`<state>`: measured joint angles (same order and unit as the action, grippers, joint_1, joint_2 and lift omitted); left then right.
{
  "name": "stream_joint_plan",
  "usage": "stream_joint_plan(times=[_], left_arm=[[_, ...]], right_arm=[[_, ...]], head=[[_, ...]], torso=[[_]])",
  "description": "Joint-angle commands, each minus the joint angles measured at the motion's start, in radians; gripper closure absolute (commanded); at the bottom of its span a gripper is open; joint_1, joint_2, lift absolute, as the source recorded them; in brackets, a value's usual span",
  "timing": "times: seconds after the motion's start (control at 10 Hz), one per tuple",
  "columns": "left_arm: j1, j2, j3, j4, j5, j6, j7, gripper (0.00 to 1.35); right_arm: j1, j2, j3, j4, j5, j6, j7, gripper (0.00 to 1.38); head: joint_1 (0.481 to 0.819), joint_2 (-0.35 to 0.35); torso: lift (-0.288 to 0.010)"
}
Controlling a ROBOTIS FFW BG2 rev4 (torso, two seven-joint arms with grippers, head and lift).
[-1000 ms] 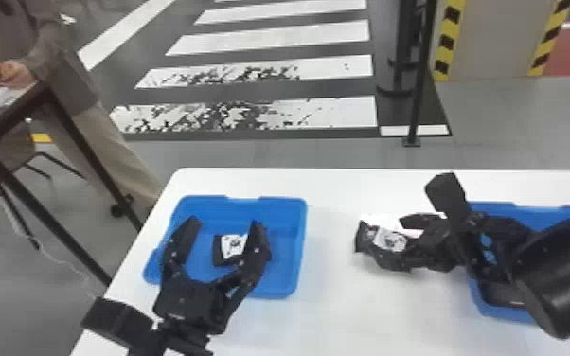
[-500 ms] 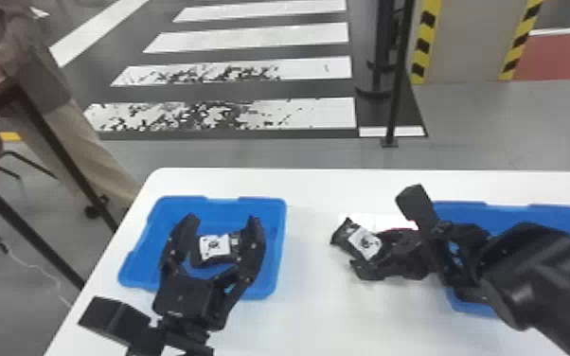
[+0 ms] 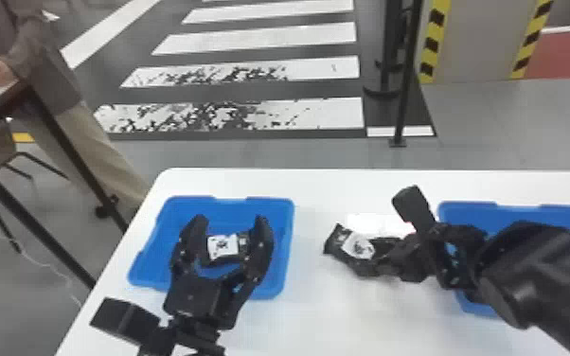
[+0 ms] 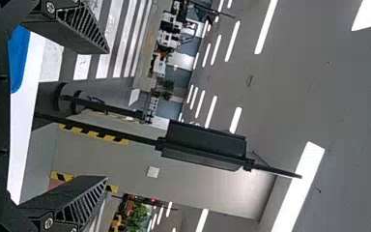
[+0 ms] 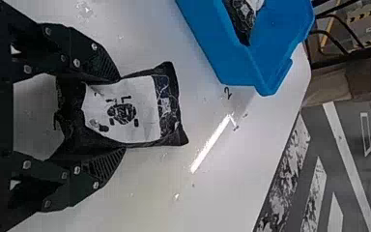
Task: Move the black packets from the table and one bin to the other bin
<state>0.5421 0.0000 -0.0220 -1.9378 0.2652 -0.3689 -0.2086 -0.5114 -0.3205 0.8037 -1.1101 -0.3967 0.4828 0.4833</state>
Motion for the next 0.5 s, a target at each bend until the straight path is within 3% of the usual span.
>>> stream_joint_plan(times=[0.0,0.2,0.4], left_arm=[[0.013,-0.003,0.008,0.000,0.004,-0.014,0.000,0.10],[0.025,0.002,0.010,0.000,0.010,-0.031,0.000,0.10],[0.047,0.002,0.026,0.000,0.016,-0.046,0.000,0.10]], right_arm=[[0.008,0.000,-0.010,-0.027,-0.008,0.025,-0.011,0.88],[0.050,0.000,-0.080,-0.067,0.018,0.008,-0.020,0.88],[0.175,-0.002,-0.301,-0.256,0.108,-0.036,-0.020,0.88]], head=[[0.695,0.189],[0.695,0.204],[0.695,0.204]], torso=[[-0.110],[-0.110],[-0.110]])
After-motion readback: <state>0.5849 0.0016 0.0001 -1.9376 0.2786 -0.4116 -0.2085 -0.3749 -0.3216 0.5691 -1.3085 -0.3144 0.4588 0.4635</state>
